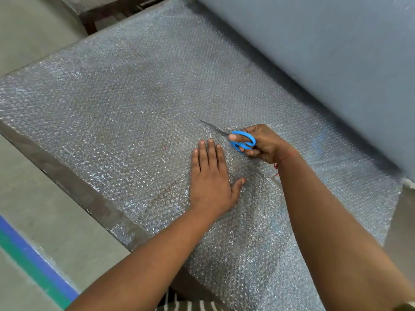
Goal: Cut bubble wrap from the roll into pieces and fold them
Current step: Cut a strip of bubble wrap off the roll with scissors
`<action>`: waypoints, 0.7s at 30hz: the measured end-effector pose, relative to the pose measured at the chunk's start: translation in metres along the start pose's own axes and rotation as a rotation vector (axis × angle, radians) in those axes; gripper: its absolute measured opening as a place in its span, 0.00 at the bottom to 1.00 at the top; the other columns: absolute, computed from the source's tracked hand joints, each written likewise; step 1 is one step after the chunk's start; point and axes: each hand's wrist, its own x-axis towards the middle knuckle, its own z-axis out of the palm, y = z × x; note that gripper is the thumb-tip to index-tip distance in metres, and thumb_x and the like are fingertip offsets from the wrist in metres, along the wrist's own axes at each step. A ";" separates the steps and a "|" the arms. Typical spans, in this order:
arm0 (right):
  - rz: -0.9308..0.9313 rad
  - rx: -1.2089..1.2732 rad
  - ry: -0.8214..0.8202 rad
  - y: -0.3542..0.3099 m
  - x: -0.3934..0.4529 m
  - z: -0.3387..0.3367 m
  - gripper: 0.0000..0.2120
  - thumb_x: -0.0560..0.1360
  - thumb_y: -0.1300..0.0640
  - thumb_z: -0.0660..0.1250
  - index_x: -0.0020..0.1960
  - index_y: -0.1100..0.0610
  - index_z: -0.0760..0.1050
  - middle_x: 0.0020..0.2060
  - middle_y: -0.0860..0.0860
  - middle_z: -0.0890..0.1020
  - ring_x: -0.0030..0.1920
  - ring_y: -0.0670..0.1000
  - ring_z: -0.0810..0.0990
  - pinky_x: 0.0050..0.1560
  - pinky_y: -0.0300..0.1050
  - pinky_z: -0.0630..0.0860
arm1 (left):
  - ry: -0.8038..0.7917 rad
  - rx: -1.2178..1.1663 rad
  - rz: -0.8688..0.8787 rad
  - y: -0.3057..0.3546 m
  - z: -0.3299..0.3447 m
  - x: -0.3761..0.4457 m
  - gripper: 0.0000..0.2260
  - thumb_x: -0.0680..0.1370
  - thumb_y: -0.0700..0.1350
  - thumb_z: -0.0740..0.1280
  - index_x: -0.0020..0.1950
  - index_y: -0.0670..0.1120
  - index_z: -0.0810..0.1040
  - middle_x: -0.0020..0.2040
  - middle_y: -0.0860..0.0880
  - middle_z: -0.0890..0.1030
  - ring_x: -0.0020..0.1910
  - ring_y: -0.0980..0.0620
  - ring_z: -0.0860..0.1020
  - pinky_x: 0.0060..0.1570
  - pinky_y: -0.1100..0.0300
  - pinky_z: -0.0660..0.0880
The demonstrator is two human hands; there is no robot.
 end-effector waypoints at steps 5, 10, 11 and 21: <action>-0.007 -0.015 -0.006 -0.003 0.002 0.001 0.48 0.58 0.41 0.90 0.54 0.79 0.76 0.36 0.65 0.75 0.26 0.50 0.63 0.24 0.38 0.59 | 0.001 -0.001 0.004 0.000 -0.002 -0.001 0.47 0.83 0.72 0.41 0.85 0.35 0.37 0.84 0.30 0.36 0.84 0.30 0.33 0.82 0.33 0.42; 0.052 -0.022 0.021 -0.007 0.003 0.001 0.36 0.60 0.45 0.87 0.50 0.73 0.82 0.27 0.59 0.75 0.20 0.49 0.63 0.24 0.36 0.59 | 0.002 0.004 0.007 0.000 -0.002 0.000 0.47 0.83 0.72 0.41 0.85 0.35 0.38 0.84 0.30 0.36 0.84 0.30 0.33 0.82 0.33 0.42; 0.053 -0.031 0.020 -0.008 0.003 0.002 0.35 0.60 0.44 0.87 0.49 0.73 0.82 0.26 0.59 0.75 0.20 0.49 0.62 0.23 0.36 0.58 | 0.005 0.003 0.006 0.000 -0.002 0.000 0.47 0.83 0.72 0.42 0.85 0.35 0.39 0.84 0.30 0.36 0.84 0.30 0.34 0.82 0.33 0.42; 0.004 -0.008 0.028 -0.012 0.010 0.010 0.40 0.60 0.47 0.86 0.55 0.78 0.78 0.28 0.59 0.78 0.21 0.48 0.69 0.21 0.35 0.59 | -0.011 0.005 -0.002 0.001 -0.003 0.001 0.48 0.83 0.72 0.43 0.85 0.35 0.38 0.85 0.31 0.35 0.83 0.30 0.32 0.82 0.33 0.40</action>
